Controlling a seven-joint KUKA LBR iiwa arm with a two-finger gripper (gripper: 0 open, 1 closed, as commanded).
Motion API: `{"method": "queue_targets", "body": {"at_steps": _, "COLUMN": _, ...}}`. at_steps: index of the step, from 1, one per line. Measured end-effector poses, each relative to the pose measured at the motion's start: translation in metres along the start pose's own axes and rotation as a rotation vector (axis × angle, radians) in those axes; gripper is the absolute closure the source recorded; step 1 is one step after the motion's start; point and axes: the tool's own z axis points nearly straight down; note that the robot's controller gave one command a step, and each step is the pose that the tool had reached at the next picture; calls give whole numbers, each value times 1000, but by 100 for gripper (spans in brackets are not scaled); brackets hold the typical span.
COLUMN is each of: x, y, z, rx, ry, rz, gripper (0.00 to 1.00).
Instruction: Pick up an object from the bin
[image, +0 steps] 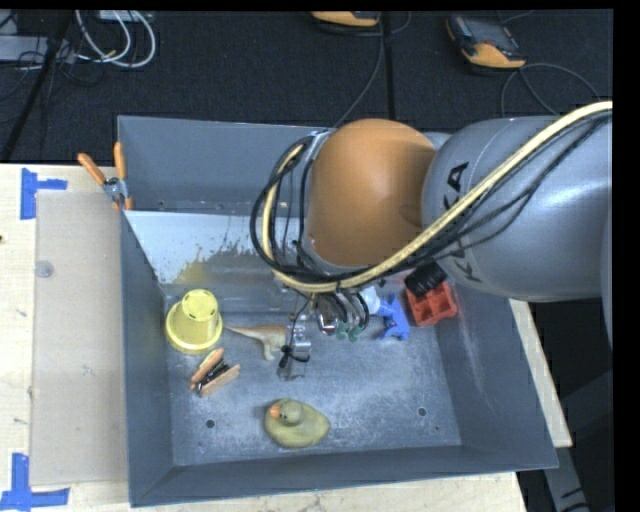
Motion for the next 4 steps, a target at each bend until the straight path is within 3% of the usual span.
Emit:
{"method": "queue_targets", "body": {"at_steps": 1, "x": -1, "y": -1, "z": -5, "rx": -1, "ry": -8, "rz": 3, "gripper": 0}}
{"method": "queue_targets", "body": {"at_steps": 2, "x": -1, "y": -11, "z": 24, "rx": -2, "ry": -10, "rz": -74, "gripper": 0}}
{"method": "queue_targets", "body": {"at_steps": 3, "x": 29, "y": -16, "z": 85, "rx": -1, "ry": -8, "rz": -132, "gripper": 0}}
{"method": "queue_targets", "body": {"at_steps": 4, "x": 40, "y": -37, "z": 156, "rx": -2, "ry": -1, "rz": -231, "gripper": 100}}
